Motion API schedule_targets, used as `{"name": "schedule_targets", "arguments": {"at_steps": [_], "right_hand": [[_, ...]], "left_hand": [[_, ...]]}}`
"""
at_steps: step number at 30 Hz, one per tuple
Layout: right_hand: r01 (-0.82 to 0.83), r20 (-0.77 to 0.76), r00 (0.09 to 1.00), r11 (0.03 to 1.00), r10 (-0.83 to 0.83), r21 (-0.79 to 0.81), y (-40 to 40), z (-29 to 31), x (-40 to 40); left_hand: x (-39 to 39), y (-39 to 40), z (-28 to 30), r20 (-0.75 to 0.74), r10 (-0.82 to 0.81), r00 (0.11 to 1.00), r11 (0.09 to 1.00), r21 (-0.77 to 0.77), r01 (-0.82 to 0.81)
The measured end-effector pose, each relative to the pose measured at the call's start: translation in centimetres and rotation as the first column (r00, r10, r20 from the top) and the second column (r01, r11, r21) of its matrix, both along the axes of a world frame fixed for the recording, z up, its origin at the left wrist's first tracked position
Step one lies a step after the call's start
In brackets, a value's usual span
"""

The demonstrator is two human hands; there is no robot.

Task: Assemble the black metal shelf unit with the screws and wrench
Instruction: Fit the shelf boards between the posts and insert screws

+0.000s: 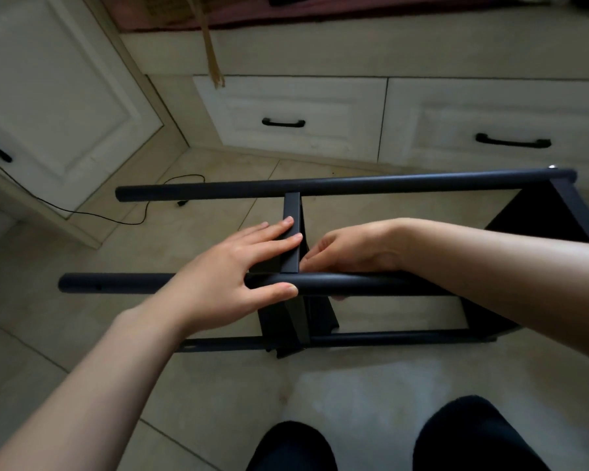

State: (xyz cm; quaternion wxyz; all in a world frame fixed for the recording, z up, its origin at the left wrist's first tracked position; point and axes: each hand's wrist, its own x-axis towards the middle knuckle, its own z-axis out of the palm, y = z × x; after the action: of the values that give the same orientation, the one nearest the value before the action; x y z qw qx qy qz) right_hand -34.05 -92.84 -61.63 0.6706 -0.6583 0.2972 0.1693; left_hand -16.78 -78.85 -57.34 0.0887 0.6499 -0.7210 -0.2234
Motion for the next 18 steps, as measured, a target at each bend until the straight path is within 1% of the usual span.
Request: {"name": "schedule_targets", "arguments": {"at_steps": [2, 4, 5, 7, 9, 11, 14, 16, 17, 18], "right_hand": [[0.046, -0.045, 0.998, 0.996, -0.050, -0.083, 0.3, 0.4, 0.1], [0.113, -0.061, 0.990, 0.982, -0.123, -0.154, 0.5, 0.9, 0.1], [0.138, -0.064, 0.986, 0.972, -0.152, -0.190, 0.7, 1.2, 0.0], [0.150, -0.069, 0.982, 0.952, -0.174, -0.267, 0.9, 2.0, -0.6], [0.144, -0.072, 0.981, 0.930, -0.178, -0.338, 1.3, 2.9, -1.4], [0.143, -0.059, 0.982, 0.906, -0.181, -0.399, 1.9, 3.7, -2.3], [0.112, -0.018, 0.990, 0.849, -0.141, -0.517, 2.7, 4.7, -3.3], [0.097, 0.008, 0.994, 0.811, -0.113, -0.578, 3.3, 5.1, -3.8], [0.086, 0.009, 0.995, 0.799, -0.101, -0.596, 3.5, 5.2, -4.0], [0.072, 0.001, 0.996, 0.787, -0.090, -0.612, 3.8, 5.2, -4.2]], "left_hand": [[-0.3, 0.2, 0.2, 0.054, 0.018, 0.998, 1.000, 0.000, -0.018], [-0.8, 0.7, 0.1, 0.112, 0.059, 0.992, 0.997, -0.050, -0.053], [-1.1, 1.1, 0.0, 0.121, 0.092, 0.988, 0.993, -0.085, -0.082], [-1.8, 2.1, -0.4, 0.092, 0.162, 0.982, 0.978, -0.147, -0.148], [-2.3, 3.2, -0.8, 0.026, 0.228, 0.973, 0.953, -0.212, -0.217], [-2.7, 4.1, -1.0, -0.065, 0.271, 0.960, 0.907, -0.315, -0.278], [-3.6, 5.7, -0.9, -0.218, 0.336, 0.916, 0.794, -0.457, -0.400], [-4.4, 6.8, -0.9, -0.351, 0.392, 0.850, 0.720, -0.458, -0.521], [-4.8, 7.3, -1.0, -0.427, 0.426, 0.797, 0.690, -0.416, -0.592], [-5.1, 7.7, -1.2, -0.503, 0.470, 0.725, 0.662, -0.343, -0.667]]}}
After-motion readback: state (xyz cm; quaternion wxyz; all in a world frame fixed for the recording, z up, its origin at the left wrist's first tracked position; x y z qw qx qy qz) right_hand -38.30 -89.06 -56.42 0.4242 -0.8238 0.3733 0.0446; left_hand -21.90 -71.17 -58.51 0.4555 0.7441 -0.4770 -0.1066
